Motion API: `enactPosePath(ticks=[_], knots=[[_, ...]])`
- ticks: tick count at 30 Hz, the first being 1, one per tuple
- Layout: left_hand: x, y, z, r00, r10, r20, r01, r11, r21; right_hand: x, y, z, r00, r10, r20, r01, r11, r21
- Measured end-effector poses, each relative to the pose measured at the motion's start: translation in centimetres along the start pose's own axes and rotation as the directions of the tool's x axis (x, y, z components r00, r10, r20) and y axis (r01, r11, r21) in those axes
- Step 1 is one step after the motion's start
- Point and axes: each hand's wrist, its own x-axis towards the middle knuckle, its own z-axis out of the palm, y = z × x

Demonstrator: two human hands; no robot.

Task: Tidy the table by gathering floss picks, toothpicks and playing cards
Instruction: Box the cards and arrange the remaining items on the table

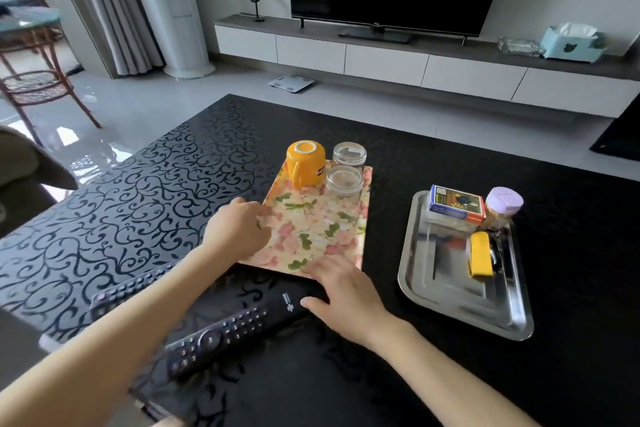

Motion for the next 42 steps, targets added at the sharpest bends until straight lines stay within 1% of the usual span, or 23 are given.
enactPosePath(ticks=[1,3,5,7,8,10,13,15,18,20,22,24,27,30,32,35,39,42], knots=[[-1.1,-1.9,-0.3,0.999,-0.033,0.034,0.03,0.997,0.075,0.0,-0.9,0.8,0.994,-0.079,0.069,0.083,0.994,-0.064],[-2.8,-4.8,-0.9,0.987,-0.114,0.113,0.089,0.974,0.206,0.3,-2.2,2.3,0.969,-0.177,0.174,0.212,0.955,-0.208],[-3.9,-7.0,-0.9,0.959,-0.183,0.214,0.122,0.955,0.27,0.7,-2.9,3.4,0.956,-0.195,0.22,0.261,0.907,-0.331],[-4.5,-8.8,-0.4,0.936,-0.208,0.285,0.12,0.947,0.299,1.0,-3.4,4.1,0.958,-0.169,0.231,0.253,0.878,-0.407],[-4.7,-9.6,0.0,0.934,-0.204,0.293,0.114,0.948,0.296,1.0,-3.5,4.3,0.959,-0.164,0.232,0.253,0.862,-0.44],[-5.2,-10.9,0.6,0.951,-0.168,0.26,0.1,0.962,0.254,0.8,-3.9,4.3,0.955,-0.178,0.238,0.276,0.828,-0.489],[-5.6,-12.1,0.9,0.983,-0.058,0.174,0.022,0.979,0.202,-0.1,-3.7,3.8,0.942,-0.199,0.27,0.317,0.796,-0.517],[-5.7,-12.6,0.9,0.99,-0.023,0.141,-0.006,0.979,0.206,-0.9,-3.4,3.2,0.939,-0.185,0.29,0.312,0.812,-0.493],[-6.0,-12.4,0.8,0.995,-0.009,0.098,-0.012,0.977,0.212,-2.3,-2.5,1.7,0.962,-0.135,0.239,0.218,0.905,-0.365],[-6.0,-11.8,0.6,1.0,0.008,0.02,-0.01,0.99,0.143,-2.9,-1.6,0.4,0.982,-0.095,0.164,0.132,0.964,-0.229],[-5.9,-10.4,0.0,0.998,0.043,-0.042,-0.043,0.999,0.004,-2.9,-0.6,-0.9,0.995,-0.059,0.083,0.07,0.988,-0.138],[-5.4,-8.5,-0.6,0.991,0.118,-0.063,-0.125,0.986,-0.114,-2.0,0.5,-2.0,1.0,-0.004,0.012,0.006,0.992,-0.125],[-3.9,-5.1,-1.1,0.972,0.222,-0.07,-0.23,0.961,-0.151,0.5,1.4,-2.2,0.994,0.099,-0.036,-0.104,0.983,-0.154],[-1.6,-1.7,-0.9,0.959,0.28,-0.042,-0.283,0.952,-0.115,2.3,1.8,-0.8,0.986,0.162,-0.027,-0.164,0.962,-0.22],[0.1,0.1,-0.5,0.959,0.282,-0.004,-0.281,0.957,-0.072,2.8,2.0,0.2,0.984,0.173,-0.032,-0.176,0.959,-0.223],[2.0,1.7,0.3,0.955,0.284,0.083,-0.287,0.957,0.029,2.6,2.3,0.9,0.986,0.161,-0.046,-0.166,0.977,-0.133],[3.2,3.2,1.7,0.916,0.354,0.187,-0.37,0.927,0.057,2.2,3.0,1.6,0.974,0.201,-0.109,-0.196,0.979,0.052],[3.4,4.1,2.4,0.889,0.38,0.258,-0.412,0.907,0.084,2.1,3.1,1.7,0.969,0.231,-0.091,-0.223,0.97,0.092]])
